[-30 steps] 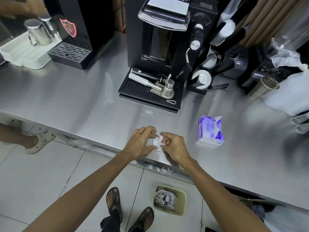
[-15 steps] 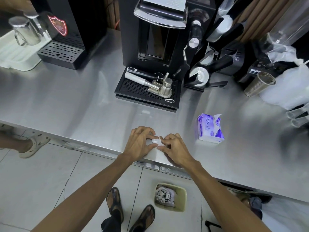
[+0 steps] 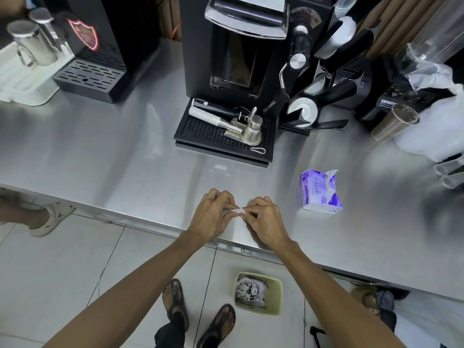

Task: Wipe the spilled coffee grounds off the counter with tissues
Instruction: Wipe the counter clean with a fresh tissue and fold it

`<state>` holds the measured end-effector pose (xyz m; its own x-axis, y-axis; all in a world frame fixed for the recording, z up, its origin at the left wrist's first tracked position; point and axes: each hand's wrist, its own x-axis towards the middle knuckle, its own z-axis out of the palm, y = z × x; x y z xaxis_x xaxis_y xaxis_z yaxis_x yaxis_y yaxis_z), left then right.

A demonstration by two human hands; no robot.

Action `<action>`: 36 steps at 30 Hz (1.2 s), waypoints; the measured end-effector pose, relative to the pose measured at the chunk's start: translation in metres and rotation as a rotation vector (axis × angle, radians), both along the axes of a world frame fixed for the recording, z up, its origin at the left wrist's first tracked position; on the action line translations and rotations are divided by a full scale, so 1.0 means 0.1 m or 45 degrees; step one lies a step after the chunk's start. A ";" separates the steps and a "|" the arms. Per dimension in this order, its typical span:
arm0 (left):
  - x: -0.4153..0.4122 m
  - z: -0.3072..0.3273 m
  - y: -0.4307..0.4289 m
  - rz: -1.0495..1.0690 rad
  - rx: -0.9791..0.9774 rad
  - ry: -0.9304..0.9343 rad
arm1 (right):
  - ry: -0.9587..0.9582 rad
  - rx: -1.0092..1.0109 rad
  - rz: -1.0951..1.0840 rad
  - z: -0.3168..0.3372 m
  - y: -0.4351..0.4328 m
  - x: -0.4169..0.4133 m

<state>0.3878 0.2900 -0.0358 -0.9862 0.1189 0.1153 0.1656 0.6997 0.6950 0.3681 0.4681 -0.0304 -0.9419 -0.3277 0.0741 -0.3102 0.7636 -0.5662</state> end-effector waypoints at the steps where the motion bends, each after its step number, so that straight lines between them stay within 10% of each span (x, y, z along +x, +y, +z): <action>1: 0.00 0.03 0.01 -0.026 0.034 -0.001 | 0.026 0.014 0.009 -0.01 0.00 0.02; 14: -0.25 0.21 0.06 -0.178 0.144 -0.397 | -0.734 -0.085 -0.195 0.31 0.07 -0.29; 36: -0.13 0.00 0.00 -0.321 -0.175 0.118 | -0.053 0.141 -0.117 0.00 -0.03 0.09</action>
